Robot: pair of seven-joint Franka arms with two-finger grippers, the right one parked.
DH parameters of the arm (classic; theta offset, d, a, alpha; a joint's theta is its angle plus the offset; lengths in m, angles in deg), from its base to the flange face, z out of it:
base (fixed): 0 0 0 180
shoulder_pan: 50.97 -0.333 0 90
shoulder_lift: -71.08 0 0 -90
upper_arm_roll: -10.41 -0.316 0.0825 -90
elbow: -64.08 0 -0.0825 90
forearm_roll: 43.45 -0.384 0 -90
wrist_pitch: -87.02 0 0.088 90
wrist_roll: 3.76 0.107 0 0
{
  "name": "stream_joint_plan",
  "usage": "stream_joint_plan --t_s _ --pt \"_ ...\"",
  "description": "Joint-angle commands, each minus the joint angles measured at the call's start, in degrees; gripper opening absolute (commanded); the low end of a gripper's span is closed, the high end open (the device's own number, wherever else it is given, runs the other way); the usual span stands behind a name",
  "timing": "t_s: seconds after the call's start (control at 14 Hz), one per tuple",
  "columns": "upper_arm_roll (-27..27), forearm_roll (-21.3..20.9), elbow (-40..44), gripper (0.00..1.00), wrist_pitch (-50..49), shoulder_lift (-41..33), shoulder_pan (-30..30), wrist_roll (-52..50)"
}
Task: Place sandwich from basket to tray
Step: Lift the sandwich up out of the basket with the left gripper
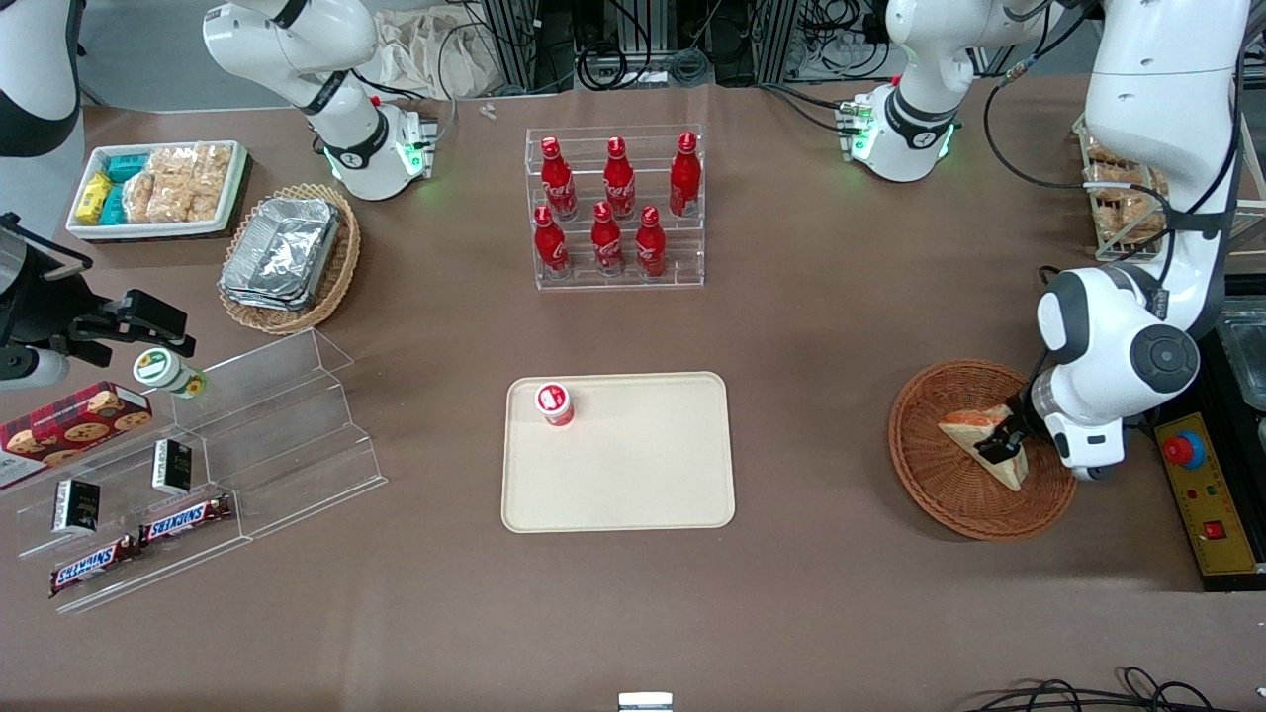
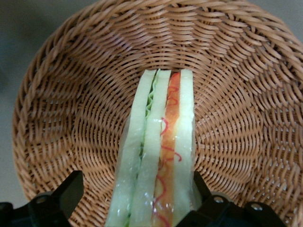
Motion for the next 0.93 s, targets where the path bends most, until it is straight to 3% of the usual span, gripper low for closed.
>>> stream_joint_plan --t_s 0.0,0.07,0.14,0.36,0.64,0.86 --pt "0.21 -0.59 0.39 0.58 4.11 2.03 0.13 -1.76" --pt "0.21 -0.58 0.39 0.21 4.11 1.77 0.13 -1.76" --pt "0.21 -0.58 0.39 0.04 3.76 1.16 0.13 -1.32" --pt "0.21 -0.76 1.26 0.0 -3.75 -5.85 0.13 0.34" --pt "0.74 -0.41 15.81 0.0 -34.5 -10.8 0.83 14.21" --pt "6.86 0.56 21.91 0.0 -42.19 -10.8 1.71 20.46"
